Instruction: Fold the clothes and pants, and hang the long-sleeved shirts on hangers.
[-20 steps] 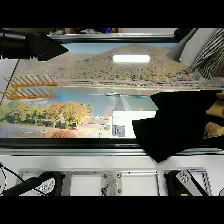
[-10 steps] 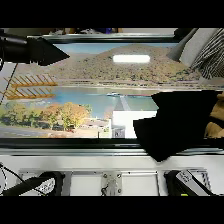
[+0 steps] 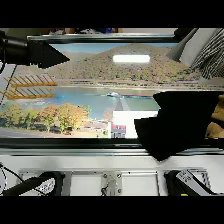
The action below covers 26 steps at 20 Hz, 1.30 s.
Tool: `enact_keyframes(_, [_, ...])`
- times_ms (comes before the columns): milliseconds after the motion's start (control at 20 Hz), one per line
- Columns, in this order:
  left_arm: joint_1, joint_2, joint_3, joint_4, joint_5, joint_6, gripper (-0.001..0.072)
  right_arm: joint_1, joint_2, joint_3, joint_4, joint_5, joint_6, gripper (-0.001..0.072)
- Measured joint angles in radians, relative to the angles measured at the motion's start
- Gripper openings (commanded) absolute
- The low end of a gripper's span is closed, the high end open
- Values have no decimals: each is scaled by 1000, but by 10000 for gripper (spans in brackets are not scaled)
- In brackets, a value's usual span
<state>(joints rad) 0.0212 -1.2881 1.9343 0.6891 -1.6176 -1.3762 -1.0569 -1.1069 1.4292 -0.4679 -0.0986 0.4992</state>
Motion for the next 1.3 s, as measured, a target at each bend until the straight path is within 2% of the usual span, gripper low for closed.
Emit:
enact_keyframes(50, [0,0,0,0,0,0,14,-1,0,0,0,14,1,29])
enact_keyframes(100, [0,0,0,0,0,0,14,-2,-1,0,0,30,2,79])
enact_keyframes(150, [0,0,0,0,-2,-1,14,-2,0,0,0,47,3,276])
enact_keyframes(200, [0,0,0,0,-2,-3,14,-3,0,0,0,65,3,430])
enact_keyframes(250, [0,0,0,0,-3,-3,14,-3,3,0,0,83,3,500])
enact_keyframes(400, [0,0,0,0,-3,-3,15,-3,33,0,0,164,3,507])
enact_keyframes(550, [0,0,0,0,-4,-3,14,-2,89,0,-3,310,12,506])
enact_keyframes(700, [0,0,0,0,-6,-3,14,-2,154,0,19,500,66,506])
enact_keyframes(1000, [0,0,0,0,-28,0,14,5,238,0,174,885,108,506])
enact_keyframes(1150, [0,0,0,0,-42,0,13,76,256,-1,217,1006,112,506])
enact_keyframes(1300, [-2,0,-1,8,-43,0,13,247,254,-16,230,1065,115,506])
